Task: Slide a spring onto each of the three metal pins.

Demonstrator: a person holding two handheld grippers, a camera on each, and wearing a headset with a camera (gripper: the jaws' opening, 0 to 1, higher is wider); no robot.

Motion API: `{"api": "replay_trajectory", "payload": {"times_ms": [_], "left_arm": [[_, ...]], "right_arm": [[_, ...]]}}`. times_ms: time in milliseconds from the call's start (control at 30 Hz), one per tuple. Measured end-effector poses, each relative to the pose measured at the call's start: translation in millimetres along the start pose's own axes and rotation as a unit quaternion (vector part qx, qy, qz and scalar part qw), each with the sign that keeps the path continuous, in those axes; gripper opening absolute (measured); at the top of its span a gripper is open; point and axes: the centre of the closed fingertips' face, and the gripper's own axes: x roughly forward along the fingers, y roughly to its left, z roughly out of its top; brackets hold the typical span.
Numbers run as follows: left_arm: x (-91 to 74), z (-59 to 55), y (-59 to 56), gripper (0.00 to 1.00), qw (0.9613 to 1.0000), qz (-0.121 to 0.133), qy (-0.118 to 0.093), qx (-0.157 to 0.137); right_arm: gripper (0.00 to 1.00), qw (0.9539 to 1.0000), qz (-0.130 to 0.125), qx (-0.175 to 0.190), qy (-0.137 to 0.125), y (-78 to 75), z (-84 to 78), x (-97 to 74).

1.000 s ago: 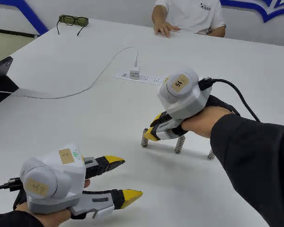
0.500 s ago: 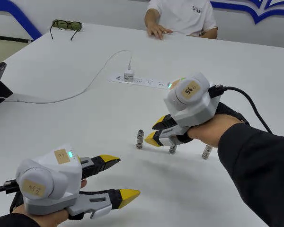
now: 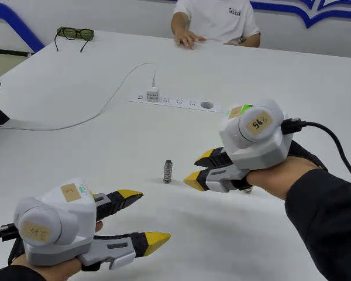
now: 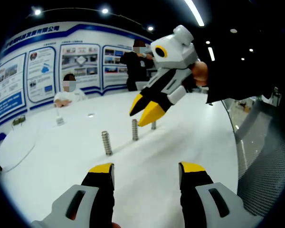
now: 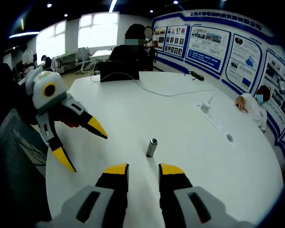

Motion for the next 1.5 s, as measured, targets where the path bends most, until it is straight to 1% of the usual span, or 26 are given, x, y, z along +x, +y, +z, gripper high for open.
{"api": "replay_trajectory", "payload": {"times_ms": [100,233,400,533,700,867,1233,1500], "left_arm": [[-0.2,2.0,0.5,0.56,1.0000,0.001,-0.004,-0.005],[-0.6,4.0,1.3,0.57,1.0000,0.003,-0.006,-0.007],[-1.1,4.9,1.8,0.58,0.9999,0.004,-0.008,-0.008],[-1.7,7.3,2.0,0.58,0.9999,0.005,-0.010,-0.010],[-2.3,7.4,2.9,0.59,0.9999,0.006,-0.011,-0.011],[-2.9,7.7,3.1,0.60,0.9998,0.008,-0.012,-0.013],[-4.2,6.5,3.3,0.61,0.9998,0.010,-0.010,-0.016],[-5.3,6.2,3.5,0.62,0.9997,0.012,-0.009,-0.019]], "right_arm": [[0.26,0.9999,-0.006,0.009,-0.006,-0.6,-4.1,-4.9],[0.27,0.9996,-0.008,0.022,-0.016,2.6,-8.8,-12.9],[0.28,0.9994,-0.013,0.025,-0.019,6.3,-16.4,-21.3],[0.29,0.9989,-0.020,0.034,-0.027,4.3,-21.3,-30.6],[0.29,0.9980,-0.029,0.045,-0.033,2.2,-28.9,-41.1],[0.29,0.9973,-0.040,0.052,-0.033,0.6,-39.0,-49.0],[0.32,0.9932,-0.075,0.079,-0.041,-15.4,-62.1,-72.0],[0.36,0.9895,-0.099,0.096,-0.044,-25.7,-79.2,-87.9]]}}
